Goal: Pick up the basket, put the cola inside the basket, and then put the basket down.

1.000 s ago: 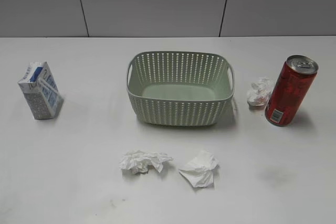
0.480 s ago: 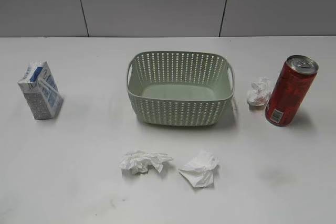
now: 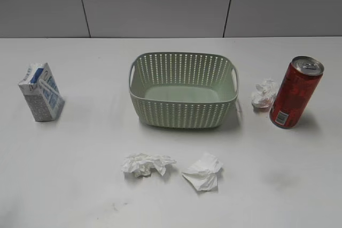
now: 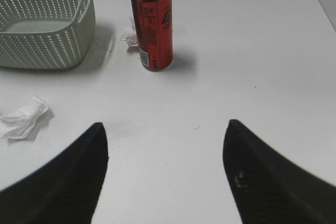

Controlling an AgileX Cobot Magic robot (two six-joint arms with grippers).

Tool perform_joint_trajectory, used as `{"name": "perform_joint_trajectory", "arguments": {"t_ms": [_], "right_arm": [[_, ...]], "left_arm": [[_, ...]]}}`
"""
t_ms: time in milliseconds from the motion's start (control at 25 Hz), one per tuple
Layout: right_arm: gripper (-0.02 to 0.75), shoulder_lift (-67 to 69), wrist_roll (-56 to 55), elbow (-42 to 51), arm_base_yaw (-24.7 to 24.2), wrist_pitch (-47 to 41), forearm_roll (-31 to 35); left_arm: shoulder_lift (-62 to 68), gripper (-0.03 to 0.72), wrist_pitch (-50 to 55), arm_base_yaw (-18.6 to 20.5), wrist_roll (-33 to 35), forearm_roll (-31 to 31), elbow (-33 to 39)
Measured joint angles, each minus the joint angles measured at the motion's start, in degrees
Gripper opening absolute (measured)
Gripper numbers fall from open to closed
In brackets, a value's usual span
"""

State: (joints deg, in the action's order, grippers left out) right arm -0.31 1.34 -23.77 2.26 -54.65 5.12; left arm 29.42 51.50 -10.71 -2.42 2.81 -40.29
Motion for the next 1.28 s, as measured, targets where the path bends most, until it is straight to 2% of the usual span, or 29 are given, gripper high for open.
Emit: {"name": "perform_joint_trajectory", "arguments": {"t_ms": [360,720,920,1040,1280], "right_arm": [[0.534,0.0,0.1,0.0,0.0,0.0,0.0],[0.534,0.0,0.1,0.0,0.0,0.0,0.0],[0.534,0.0,0.1,0.0,0.0,0.0,0.0],[0.533,0.0,0.1,0.0,0.0,0.0,0.0],[0.533,0.0,0.1,0.0,0.0,0.0,0.0]], "left_arm": [[26.3,0.579,-2.7,-7.7,0.4,0.1,-13.6],[53.5,0.579,-2.8,-13.7,1.8,-3.5,-34.8],[67.4,0.579,1.4,-17.3,1.6,-4.6,-45.5],[74.6,0.579,4.4,-18.9,-0.6,-5.2,-50.9],[85.6,0.579,6.7,-20.3,-3.3,-7.3,-57.1]]}}
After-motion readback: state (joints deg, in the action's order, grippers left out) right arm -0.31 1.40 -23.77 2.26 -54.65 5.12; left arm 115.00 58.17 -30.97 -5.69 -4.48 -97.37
